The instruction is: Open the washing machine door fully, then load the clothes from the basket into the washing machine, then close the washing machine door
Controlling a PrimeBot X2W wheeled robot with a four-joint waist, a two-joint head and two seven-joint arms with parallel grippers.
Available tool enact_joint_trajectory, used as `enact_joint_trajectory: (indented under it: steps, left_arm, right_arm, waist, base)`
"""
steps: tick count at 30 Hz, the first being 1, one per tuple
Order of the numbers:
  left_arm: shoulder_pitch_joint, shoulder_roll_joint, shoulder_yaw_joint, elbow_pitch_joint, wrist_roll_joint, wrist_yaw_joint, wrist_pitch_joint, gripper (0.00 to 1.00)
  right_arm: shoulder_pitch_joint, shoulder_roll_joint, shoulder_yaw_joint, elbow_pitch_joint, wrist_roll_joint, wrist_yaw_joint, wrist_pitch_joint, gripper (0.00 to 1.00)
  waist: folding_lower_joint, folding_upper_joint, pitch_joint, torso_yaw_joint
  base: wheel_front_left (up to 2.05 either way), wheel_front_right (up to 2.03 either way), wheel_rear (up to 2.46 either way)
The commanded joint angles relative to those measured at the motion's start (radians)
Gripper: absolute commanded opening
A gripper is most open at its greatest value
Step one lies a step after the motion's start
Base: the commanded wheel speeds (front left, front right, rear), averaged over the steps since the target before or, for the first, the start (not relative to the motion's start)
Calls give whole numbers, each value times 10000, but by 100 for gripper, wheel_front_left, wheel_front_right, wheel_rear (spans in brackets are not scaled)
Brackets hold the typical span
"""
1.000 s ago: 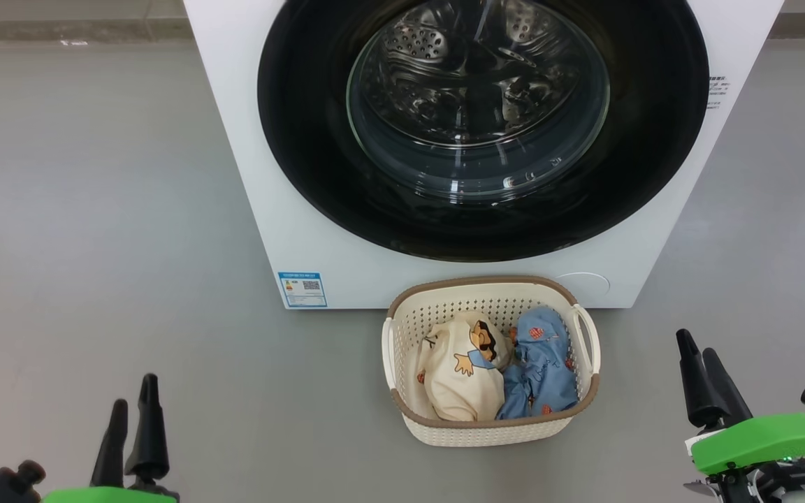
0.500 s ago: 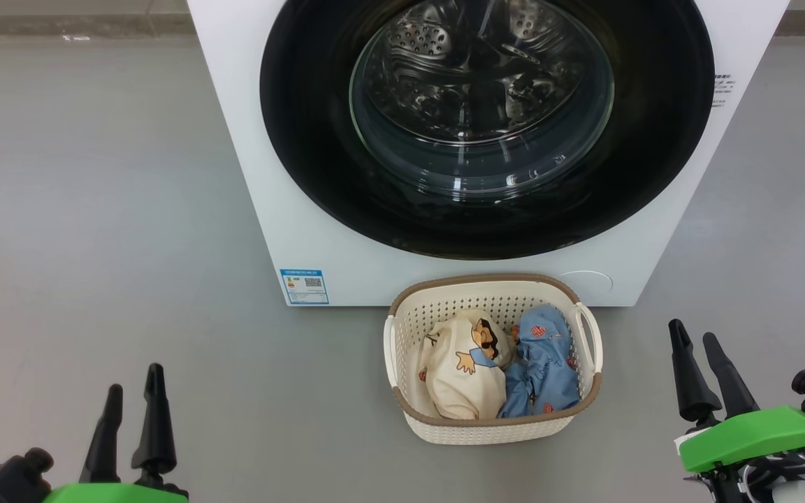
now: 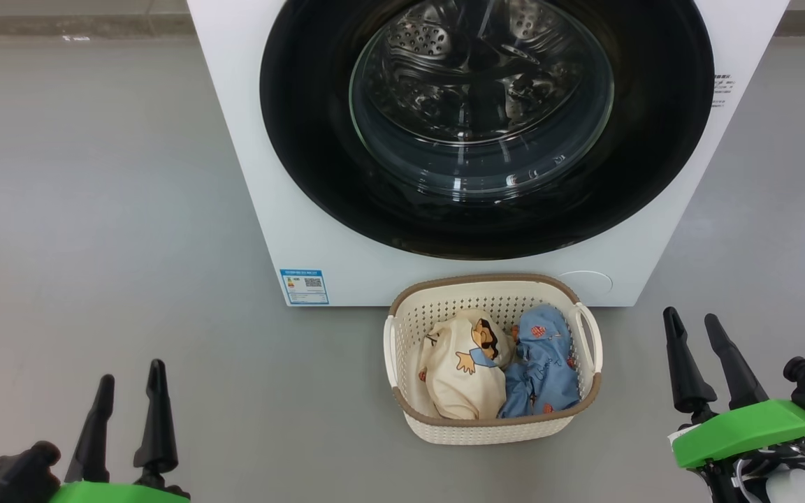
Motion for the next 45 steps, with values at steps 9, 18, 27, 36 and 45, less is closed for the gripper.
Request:
enact_joint_trajectory:
  steps: [9, 18, 27, 36, 45]
  left_arm:
    - [-556, 348, 91, -139, 1222, -4, -364, 100]
    - [-766, 471, 31, 7, 2197, -5, -629, 100]
    - [-914, 569, 15, 74, 3187, -6, -894, 100]
    - [-964, 562, 83, 145, 3344, -6, -981, 100]
    - [-999, 556, 223, 356, 3219, -6, -981, 100]
  right_arm:
    - [-453, -277, 245, -378, -1104, 50, -397, 100]
    - [-561, -342, 322, -475, -2070, 54, -661, 100]
    - [-610, -342, 357, -540, -3048, 58, -925, 100]
    - [-581, -320, 223, -587, -3360, 60, -1012, 100]
    - [-390, -146, -210, -676, -3322, 60, -1012, 100]
  waist:
    - [0, 0, 27, -35]
    - [0, 0, 256, -54]
    - [0, 0, 374, -96]
    - [0, 0, 341, -97]
    - [0, 0, 375, -62]
  base:
    - [0, 0, 0]
    - [0, 0, 0]
    - [0, 0, 0]
    - [0, 0, 0]
    - [0, 0, 0]
